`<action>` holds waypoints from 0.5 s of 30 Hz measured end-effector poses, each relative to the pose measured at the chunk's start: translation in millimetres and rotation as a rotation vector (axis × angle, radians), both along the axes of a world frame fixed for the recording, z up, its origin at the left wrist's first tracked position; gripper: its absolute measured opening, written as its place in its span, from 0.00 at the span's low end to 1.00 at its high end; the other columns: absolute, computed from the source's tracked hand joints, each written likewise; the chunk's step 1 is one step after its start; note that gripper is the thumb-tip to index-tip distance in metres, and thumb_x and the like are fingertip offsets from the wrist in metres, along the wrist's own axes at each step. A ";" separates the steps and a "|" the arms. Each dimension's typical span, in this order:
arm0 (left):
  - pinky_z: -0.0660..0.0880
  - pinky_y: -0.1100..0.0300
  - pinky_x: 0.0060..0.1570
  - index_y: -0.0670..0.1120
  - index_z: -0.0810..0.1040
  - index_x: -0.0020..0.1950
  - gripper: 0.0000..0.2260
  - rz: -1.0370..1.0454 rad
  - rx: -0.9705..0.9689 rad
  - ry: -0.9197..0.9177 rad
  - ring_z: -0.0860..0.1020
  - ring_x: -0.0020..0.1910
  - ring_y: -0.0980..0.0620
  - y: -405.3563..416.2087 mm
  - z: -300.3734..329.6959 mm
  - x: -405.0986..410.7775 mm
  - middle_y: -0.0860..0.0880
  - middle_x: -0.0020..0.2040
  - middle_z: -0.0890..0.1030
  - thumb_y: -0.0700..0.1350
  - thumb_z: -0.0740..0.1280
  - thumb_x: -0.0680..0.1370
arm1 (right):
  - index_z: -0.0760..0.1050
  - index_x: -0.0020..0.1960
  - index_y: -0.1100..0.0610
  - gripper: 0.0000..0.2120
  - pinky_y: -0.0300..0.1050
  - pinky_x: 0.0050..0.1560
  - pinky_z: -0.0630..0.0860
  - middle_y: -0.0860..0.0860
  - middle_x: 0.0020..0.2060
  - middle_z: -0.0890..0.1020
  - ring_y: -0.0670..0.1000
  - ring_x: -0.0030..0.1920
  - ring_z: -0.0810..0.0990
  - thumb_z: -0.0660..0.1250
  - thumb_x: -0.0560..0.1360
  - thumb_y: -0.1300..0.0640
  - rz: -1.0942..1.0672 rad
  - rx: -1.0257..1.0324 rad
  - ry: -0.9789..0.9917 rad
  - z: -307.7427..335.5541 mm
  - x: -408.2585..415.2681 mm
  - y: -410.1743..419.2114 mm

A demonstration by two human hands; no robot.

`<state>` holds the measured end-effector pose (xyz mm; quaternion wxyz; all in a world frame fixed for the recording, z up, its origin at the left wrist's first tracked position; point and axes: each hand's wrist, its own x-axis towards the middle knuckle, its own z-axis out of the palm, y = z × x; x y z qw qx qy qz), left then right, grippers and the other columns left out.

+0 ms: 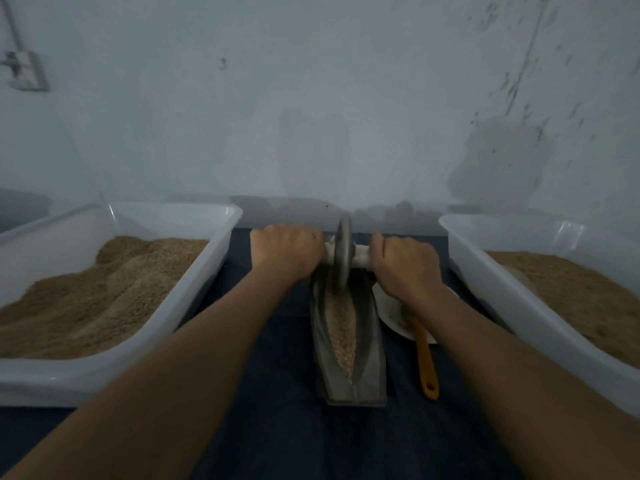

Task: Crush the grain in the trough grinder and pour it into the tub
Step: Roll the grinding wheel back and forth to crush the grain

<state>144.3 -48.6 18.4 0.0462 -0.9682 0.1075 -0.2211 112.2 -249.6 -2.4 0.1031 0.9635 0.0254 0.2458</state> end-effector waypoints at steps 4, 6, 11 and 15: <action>0.64 0.54 0.37 0.49 0.67 0.40 0.10 -0.055 0.101 -0.166 0.67 0.31 0.49 9.1 -18.3 -41.7 0.51 0.33 0.71 0.46 0.57 0.81 | 0.76 0.51 0.51 0.17 0.50 0.38 0.72 0.48 0.40 0.81 0.51 0.34 0.75 0.49 0.86 0.51 0.110 0.222 -0.126 -19.2 -32.9 -8.1; 0.64 0.55 0.37 0.52 0.71 0.41 0.12 -0.117 0.017 -0.238 0.70 0.31 0.48 19.9 -32.6 -64.9 0.53 0.33 0.74 0.50 0.53 0.82 | 0.81 0.60 0.51 0.22 0.50 0.46 0.77 0.48 0.47 0.85 0.51 0.44 0.81 0.49 0.87 0.48 0.224 0.313 -0.202 -24.2 -58.8 -10.8; 0.72 0.51 0.44 0.56 0.77 0.52 0.20 -0.243 -0.210 -0.191 0.79 0.43 0.50 45.4 -49.1 -109.1 0.57 0.45 0.81 0.57 0.46 0.86 | 0.76 0.70 0.51 0.24 0.53 0.62 0.72 0.47 0.62 0.83 0.52 0.67 0.77 0.48 0.87 0.45 0.323 0.219 -0.315 -25.5 -103.8 -6.8; 0.72 0.52 0.42 0.57 0.72 0.48 0.18 -0.212 -0.152 -0.159 0.75 0.40 0.50 39.1 -44.5 -98.2 0.57 0.41 0.76 0.56 0.44 0.84 | 0.77 0.70 0.51 0.23 0.52 0.61 0.71 0.47 0.61 0.84 0.52 0.65 0.79 0.50 0.86 0.46 0.304 0.218 -0.291 -24.0 -96.6 -6.2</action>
